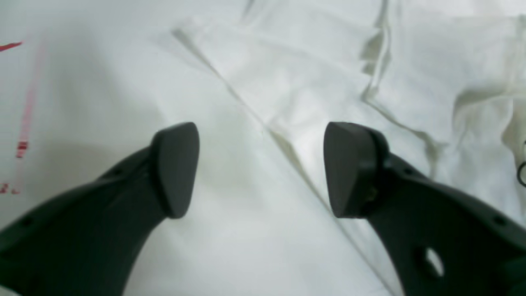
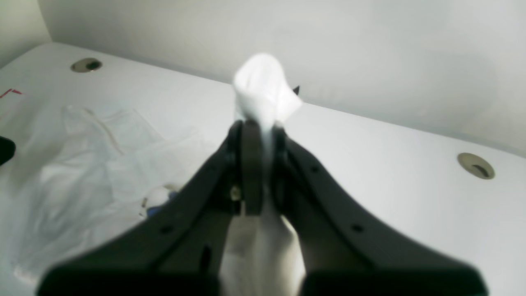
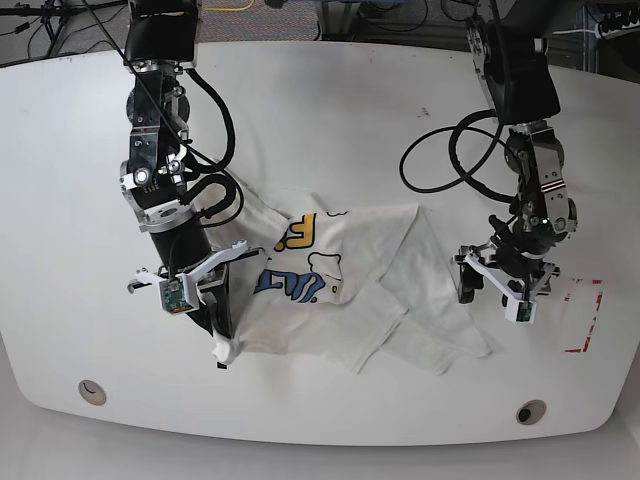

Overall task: Fold the T-shirt properly
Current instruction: 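Shift the open left gripper along the shirt's side edge, then close the left gripper on the shirt fabric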

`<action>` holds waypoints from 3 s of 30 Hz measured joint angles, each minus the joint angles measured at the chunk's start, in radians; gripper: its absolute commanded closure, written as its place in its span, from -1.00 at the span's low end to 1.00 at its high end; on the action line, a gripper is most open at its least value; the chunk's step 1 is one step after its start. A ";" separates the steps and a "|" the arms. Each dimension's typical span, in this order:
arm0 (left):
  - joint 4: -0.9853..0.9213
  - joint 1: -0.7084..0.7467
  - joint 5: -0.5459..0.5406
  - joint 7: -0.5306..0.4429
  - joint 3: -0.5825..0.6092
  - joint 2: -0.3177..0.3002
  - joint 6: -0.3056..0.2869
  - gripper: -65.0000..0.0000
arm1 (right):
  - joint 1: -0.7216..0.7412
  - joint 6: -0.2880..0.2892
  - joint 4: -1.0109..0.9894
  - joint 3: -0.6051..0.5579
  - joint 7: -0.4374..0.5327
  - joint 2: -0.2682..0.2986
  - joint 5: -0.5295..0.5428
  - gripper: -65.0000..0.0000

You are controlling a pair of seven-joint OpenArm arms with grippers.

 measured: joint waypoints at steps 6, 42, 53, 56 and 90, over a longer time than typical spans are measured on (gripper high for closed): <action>-0.016 0.008 -0.024 -0.044 -0.124 0.010 0.026 -0.49 | -0.023 -0.001 0.004 0.001 0.016 -0.001 -0.001 0.96; -0.486 -0.311 -0.007 -0.101 -0.059 0.049 -0.009 -0.50 | -0.049 0.005 0.024 -0.013 0.001 -0.002 -0.001 0.99; -0.699 -0.420 -0.014 -0.151 -0.054 0.052 0.002 -0.50 | -0.064 0.010 0.036 -0.021 0.000 0.002 -0.001 1.00; -0.711 -0.422 -0.015 -0.164 -0.064 0.043 -0.001 -0.50 | -0.050 0.000 0.032 -0.019 -0.003 0.002 -0.002 1.00; -0.727 -0.329 -0.015 -0.253 0.017 -0.047 0.000 -0.34 | -0.066 -0.002 0.032 0.017 -0.011 -0.001 0.003 0.99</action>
